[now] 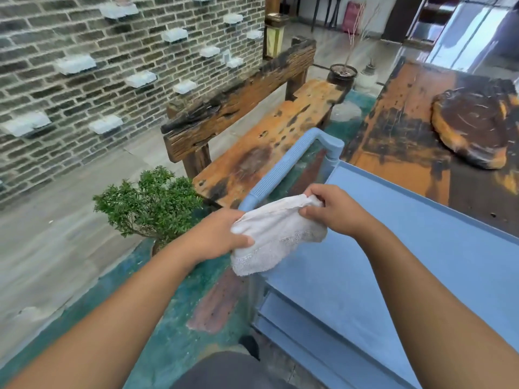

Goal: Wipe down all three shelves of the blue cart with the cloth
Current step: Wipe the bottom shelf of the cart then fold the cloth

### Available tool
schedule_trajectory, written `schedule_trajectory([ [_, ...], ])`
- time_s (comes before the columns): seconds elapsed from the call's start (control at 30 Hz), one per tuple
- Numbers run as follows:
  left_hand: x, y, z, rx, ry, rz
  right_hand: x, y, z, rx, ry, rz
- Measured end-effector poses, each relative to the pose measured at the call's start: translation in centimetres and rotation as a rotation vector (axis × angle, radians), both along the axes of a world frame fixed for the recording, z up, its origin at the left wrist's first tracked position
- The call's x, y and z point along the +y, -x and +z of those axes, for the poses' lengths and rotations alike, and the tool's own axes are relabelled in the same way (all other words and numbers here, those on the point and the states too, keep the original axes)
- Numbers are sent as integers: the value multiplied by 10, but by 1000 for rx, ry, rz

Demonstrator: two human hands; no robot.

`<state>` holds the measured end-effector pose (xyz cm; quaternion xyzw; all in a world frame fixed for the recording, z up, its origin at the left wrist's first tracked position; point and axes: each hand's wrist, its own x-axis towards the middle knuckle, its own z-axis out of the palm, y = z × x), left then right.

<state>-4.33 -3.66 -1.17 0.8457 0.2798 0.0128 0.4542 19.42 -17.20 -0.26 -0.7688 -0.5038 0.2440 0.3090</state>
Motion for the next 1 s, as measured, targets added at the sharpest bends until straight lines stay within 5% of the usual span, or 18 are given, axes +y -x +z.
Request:
schedule_trajectory([
  [0.43, 63, -24, -42, -188, 494, 401, 149, -19, -5, -257, 83, 71],
  [0.77, 71, -24, -77, -274, 1168, 604, 183, -9, -42, -432, 125, -43],
  [0.87, 72, -22, -76, -221, 1115, 578, 188, -11, -40, -481, 176, -36],
  [1.0, 85, -27, -55, 78, 520, 445, 173, -11, -34, -433, 87, -56],
])
